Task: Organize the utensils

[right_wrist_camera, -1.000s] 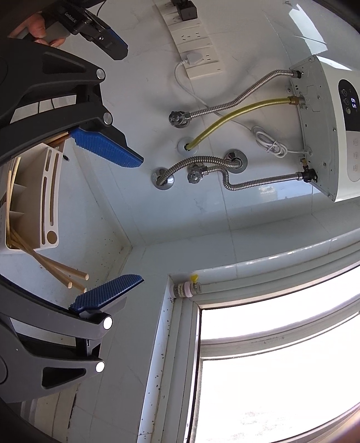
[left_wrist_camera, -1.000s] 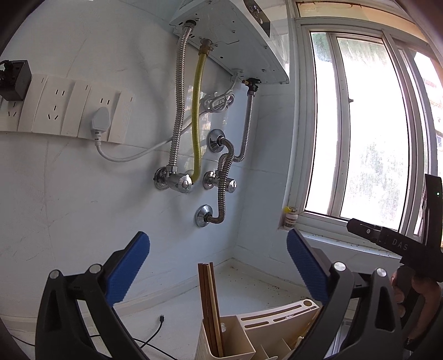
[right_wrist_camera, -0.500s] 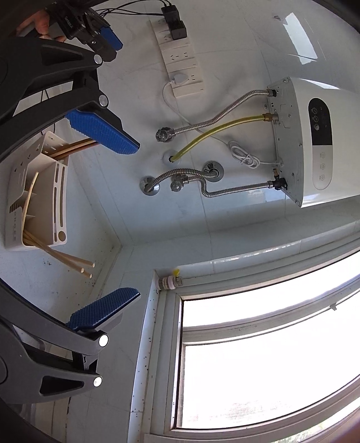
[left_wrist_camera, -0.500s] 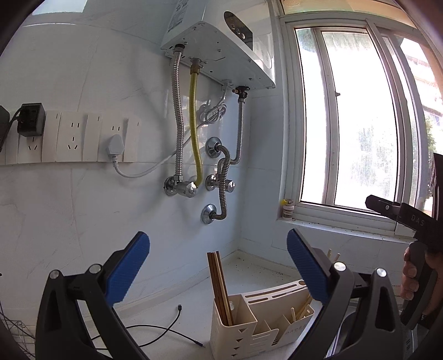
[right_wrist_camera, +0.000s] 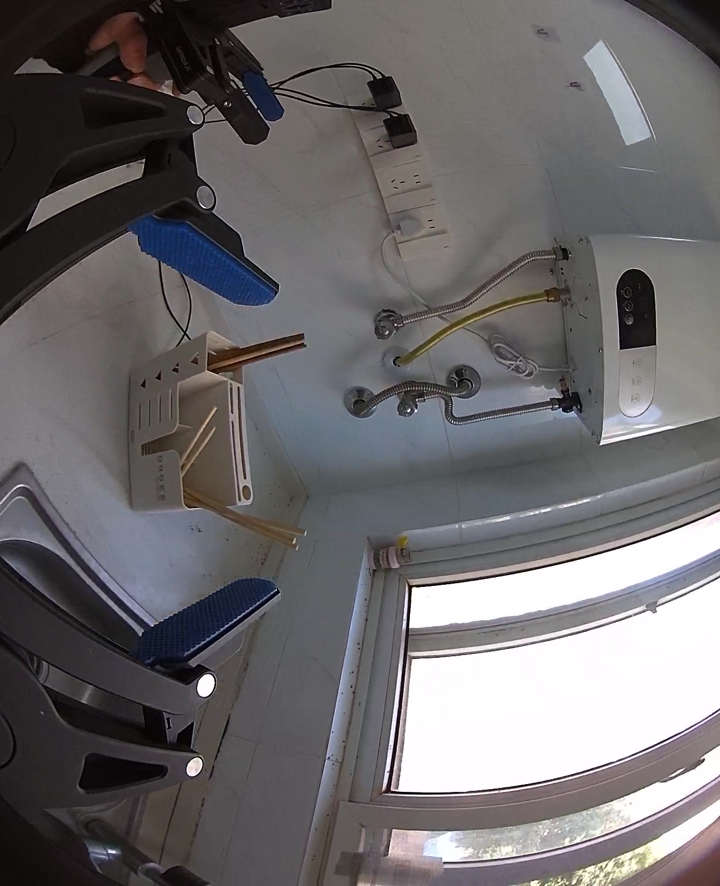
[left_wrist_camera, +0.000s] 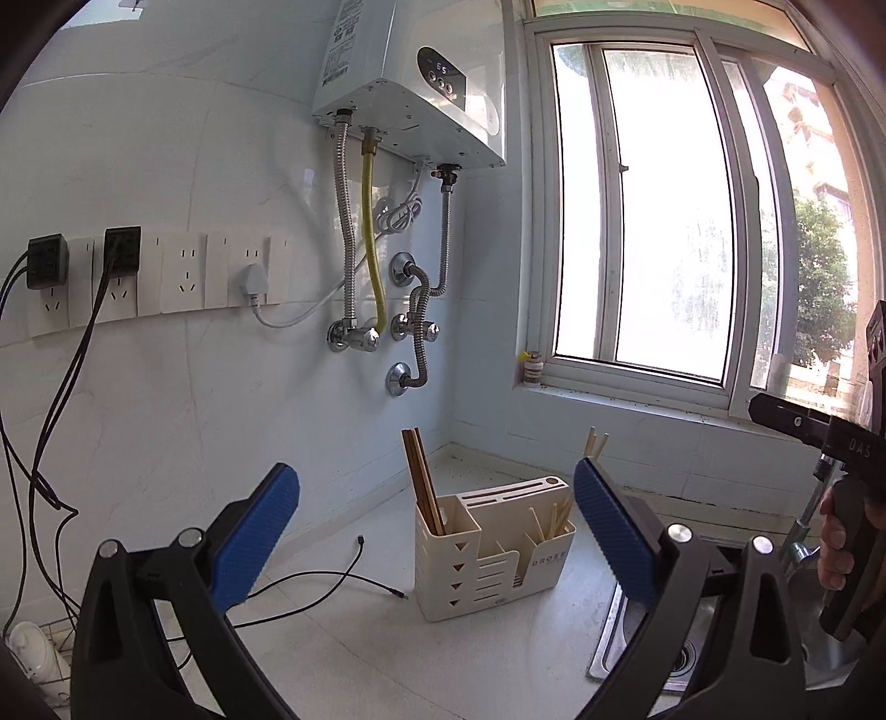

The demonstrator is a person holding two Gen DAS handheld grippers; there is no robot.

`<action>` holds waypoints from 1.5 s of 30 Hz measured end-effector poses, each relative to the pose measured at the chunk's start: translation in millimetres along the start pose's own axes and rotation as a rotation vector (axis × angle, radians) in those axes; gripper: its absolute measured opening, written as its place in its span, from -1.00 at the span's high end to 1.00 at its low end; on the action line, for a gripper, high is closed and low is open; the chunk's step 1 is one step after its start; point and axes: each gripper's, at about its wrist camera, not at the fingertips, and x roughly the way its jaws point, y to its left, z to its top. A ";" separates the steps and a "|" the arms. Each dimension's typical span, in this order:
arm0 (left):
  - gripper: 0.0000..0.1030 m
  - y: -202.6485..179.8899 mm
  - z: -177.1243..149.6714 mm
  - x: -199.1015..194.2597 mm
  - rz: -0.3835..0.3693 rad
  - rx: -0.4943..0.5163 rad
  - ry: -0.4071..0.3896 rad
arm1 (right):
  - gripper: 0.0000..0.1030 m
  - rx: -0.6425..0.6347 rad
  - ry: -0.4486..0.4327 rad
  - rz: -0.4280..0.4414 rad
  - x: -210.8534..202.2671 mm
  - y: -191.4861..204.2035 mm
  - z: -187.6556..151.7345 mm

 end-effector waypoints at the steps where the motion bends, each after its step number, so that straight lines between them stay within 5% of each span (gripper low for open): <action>1: -0.90 -1.0 -1.7 -5.9 -0.008 0.002 0.007 | -0.83 -0.001 0.005 0.001 -7.5 3.4 -3.6; 13: -0.90 -14.7 -25.5 -44.0 -0.006 0.007 0.095 | -0.83 -0.043 0.050 -0.002 -64.4 14.5 -29.5; 24: -0.90 -40.5 -36.6 -56.7 0.058 0.000 0.134 | -0.83 -0.082 0.122 0.084 -70.1 5.9 -39.7; 36: -0.90 -68.7 -38.6 -81.8 0.147 -0.046 0.183 | -0.84 -0.071 0.207 0.091 -86.1 -13.3 -47.0; 45: -0.90 -75.7 -41.9 -93.0 0.146 -0.068 0.237 | -0.84 -0.090 0.246 0.090 -91.5 -15.3 -51.7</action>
